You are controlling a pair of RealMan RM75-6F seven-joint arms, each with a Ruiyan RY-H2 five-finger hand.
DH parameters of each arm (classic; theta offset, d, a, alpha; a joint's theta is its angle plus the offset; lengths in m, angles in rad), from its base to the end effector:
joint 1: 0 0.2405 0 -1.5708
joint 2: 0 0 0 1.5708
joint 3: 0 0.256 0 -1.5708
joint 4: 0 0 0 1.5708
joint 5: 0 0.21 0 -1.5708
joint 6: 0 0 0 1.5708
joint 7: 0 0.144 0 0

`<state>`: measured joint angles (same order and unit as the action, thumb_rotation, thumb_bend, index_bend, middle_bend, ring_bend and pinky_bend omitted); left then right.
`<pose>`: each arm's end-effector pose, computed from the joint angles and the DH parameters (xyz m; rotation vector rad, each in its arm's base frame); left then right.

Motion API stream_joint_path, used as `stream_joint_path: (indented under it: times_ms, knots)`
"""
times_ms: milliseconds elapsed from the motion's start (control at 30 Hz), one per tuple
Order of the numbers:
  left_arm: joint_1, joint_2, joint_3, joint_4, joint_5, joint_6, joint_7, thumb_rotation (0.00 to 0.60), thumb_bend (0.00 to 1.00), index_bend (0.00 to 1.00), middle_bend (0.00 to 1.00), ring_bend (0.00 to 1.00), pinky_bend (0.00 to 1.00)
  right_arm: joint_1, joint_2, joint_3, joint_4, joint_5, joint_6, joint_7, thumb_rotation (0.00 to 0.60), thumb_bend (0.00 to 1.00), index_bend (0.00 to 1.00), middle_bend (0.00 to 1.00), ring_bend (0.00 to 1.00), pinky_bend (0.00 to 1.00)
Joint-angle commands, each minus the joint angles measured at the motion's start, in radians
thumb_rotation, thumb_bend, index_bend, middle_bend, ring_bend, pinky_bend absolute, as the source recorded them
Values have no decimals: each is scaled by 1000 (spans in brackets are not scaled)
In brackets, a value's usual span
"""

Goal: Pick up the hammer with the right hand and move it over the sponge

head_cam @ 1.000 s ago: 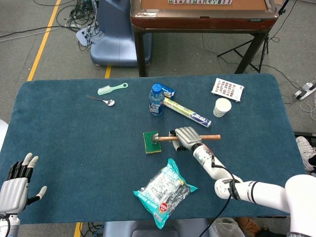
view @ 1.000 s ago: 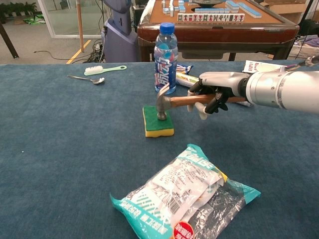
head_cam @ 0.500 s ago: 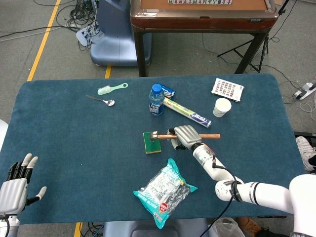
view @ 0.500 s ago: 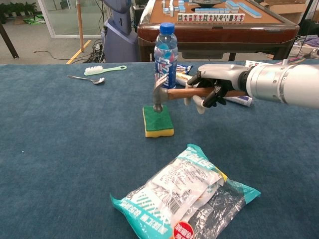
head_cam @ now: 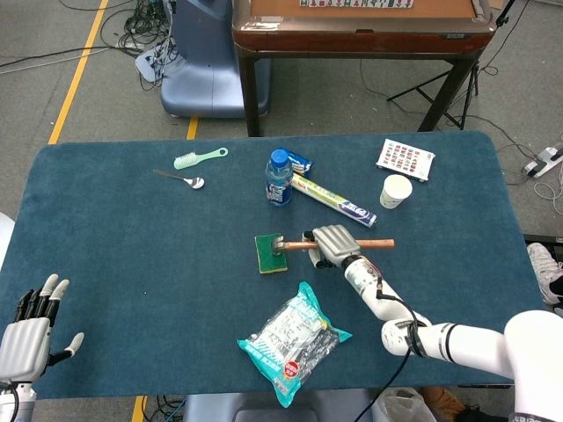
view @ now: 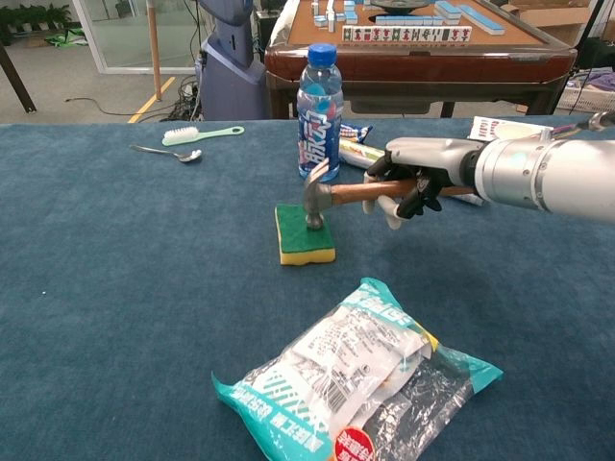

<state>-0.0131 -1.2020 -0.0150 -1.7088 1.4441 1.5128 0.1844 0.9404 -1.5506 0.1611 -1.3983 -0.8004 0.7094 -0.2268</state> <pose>-0.3037 0.1499 0.1264 -1.3202 -0.9801 -0.8068 -0.1316 -0.3755 -0.0404 1.9162 -1.2786 0.7955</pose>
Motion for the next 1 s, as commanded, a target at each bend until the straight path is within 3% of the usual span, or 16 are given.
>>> stream_joint_path:
  times_ms: [33, 267, 567, 733, 900, 1000]
  knots:
    - [0, 0, 1, 1, -2, -2, -1, 600, 227, 0, 0, 0, 0, 15, -20, -12, 23, 28, -13, -24, 600, 1000, 696, 802, 682, 763]
    - [-2, 1, 0, -1, 4, -3, -3, 600, 228, 0, 0, 0, 0, -31, 48, 12, -72, -31, 49, 29, 600, 1000, 698, 803, 684, 763]
    - [-12, -3, -2, -9, 12, -14, 8, 600, 227, 0, 0, 0, 0, -122, 127, -17, -119, -88, 114, 82, 600, 996, 698, 764, 677, 760]
    - [-18, -5, -1, -15, 16, -20, 19, 600, 228, 0, 0, 0, 0, -160, 103, -21, -64, -117, 126, 136, 600, 831, 693, 673, 595, 643]
    - [-17, -3, 1, -21, 10, -22, 27, 600, 228, 0, 0, 0, 0, -185, 63, -29, 13, -162, 119, 186, 600, 737, 550, 510, 438, 517]
    - [-16, -2, 1, -25, 7, -21, 29, 600, 228, 0, 0, 0, 0, -200, 53, -30, 41, -194, 115, 223, 600, 624, 354, 374, 293, 404]
